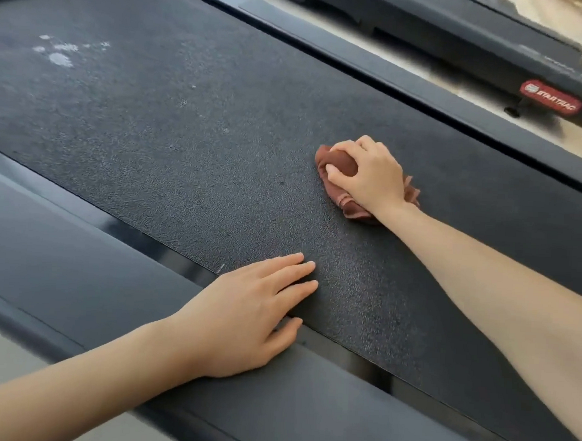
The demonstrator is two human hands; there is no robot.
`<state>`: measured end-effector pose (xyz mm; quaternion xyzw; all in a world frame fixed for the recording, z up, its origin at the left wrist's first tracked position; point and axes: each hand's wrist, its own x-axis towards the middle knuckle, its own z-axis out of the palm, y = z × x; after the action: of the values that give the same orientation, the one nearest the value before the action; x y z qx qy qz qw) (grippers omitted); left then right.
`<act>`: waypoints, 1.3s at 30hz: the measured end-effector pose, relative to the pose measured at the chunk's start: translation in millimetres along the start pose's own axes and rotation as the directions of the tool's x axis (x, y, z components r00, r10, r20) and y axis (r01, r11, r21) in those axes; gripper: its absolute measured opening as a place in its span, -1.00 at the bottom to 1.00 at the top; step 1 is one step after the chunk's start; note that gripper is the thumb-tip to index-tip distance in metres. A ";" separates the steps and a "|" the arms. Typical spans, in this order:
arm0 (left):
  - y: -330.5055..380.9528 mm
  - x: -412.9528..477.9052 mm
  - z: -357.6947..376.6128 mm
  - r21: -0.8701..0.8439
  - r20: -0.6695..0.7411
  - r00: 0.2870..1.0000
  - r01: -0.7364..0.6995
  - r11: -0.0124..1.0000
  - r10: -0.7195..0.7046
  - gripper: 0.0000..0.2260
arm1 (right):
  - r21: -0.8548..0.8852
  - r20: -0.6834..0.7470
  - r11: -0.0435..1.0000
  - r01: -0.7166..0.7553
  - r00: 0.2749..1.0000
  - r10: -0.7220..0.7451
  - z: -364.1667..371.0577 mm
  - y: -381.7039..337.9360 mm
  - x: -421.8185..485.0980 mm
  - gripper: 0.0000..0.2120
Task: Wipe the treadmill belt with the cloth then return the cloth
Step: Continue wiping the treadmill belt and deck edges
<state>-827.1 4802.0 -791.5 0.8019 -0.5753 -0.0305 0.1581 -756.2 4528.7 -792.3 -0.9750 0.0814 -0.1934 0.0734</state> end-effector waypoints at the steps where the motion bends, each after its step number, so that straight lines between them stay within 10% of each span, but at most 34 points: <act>1: -1.0 -2.9 -0.8 0.001 -0.002 1.000 -0.003 1.000 0.003 -0.59 | -0.016 -0.002 1.000 -0.021 1.000 0.021 6.8 -0.6 16.2 -0.69; 8: -20.3 -35.4 -16.7 -0.017 0.011 1.000 -0.001 1.000 0.001 -0.59 | -0.109 -0.008 0.977 -0.182 0.983 0.182 29.6 -13.4 61.9 -0.62; 18: -88.7 -90.3 -41.3 0.013 -0.137 0.881 0.458 0.889 -0.452 -0.39 | 0.135 0.087 0.939 0.315 0.941 -0.328 -31.4 -55.2 -92.9 -0.65; 39: -87.3 -89.4 -40.6 0.088 -0.118 0.890 0.452 0.888 -0.441 -0.38 | 0.195 0.158 0.871 0.451 0.862 -0.482 -38.8 -115.2 -114.2 -0.65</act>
<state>-768.1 4919.4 -790.1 0.9210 -0.3679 0.0046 0.1282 -860.4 4658.2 -778.4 -0.9716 -0.1802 -0.1113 0.1059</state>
